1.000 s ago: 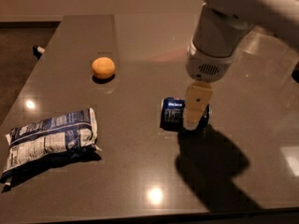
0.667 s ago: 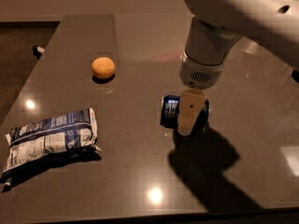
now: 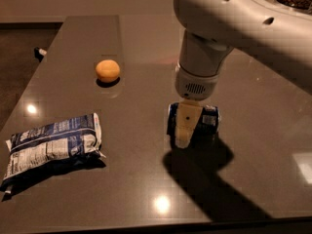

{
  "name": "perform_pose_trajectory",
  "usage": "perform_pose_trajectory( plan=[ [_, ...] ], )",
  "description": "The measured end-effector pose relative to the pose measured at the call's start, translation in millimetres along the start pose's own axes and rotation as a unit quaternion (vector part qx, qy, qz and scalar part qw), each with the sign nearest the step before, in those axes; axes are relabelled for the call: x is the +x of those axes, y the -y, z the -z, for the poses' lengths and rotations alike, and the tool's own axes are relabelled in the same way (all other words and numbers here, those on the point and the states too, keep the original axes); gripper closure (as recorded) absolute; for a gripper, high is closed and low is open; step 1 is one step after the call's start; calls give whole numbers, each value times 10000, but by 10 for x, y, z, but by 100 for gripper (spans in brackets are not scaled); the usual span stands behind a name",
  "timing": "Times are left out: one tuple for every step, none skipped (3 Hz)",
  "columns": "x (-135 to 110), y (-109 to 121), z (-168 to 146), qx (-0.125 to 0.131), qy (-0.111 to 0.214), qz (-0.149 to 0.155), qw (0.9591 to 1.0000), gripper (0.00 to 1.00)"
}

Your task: Place pepsi can upright

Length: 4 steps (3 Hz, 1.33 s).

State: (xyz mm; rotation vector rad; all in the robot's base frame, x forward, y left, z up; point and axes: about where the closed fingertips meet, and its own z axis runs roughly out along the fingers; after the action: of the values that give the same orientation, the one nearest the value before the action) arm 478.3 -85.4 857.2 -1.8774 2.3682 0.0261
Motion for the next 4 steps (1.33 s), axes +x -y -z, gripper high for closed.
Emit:
perform_pose_trajectory(
  plan=[
    [-57, -9, -33, -31, -66, 75, 9999, 18],
    [-107, -4, -11, -132, -23, 63, 9999, 41],
    [-112, 49, 119, -226, 240, -77, 9994, 64],
    [-84, 171, 486, -122, 928, -247, 9953, 87]
  ],
)
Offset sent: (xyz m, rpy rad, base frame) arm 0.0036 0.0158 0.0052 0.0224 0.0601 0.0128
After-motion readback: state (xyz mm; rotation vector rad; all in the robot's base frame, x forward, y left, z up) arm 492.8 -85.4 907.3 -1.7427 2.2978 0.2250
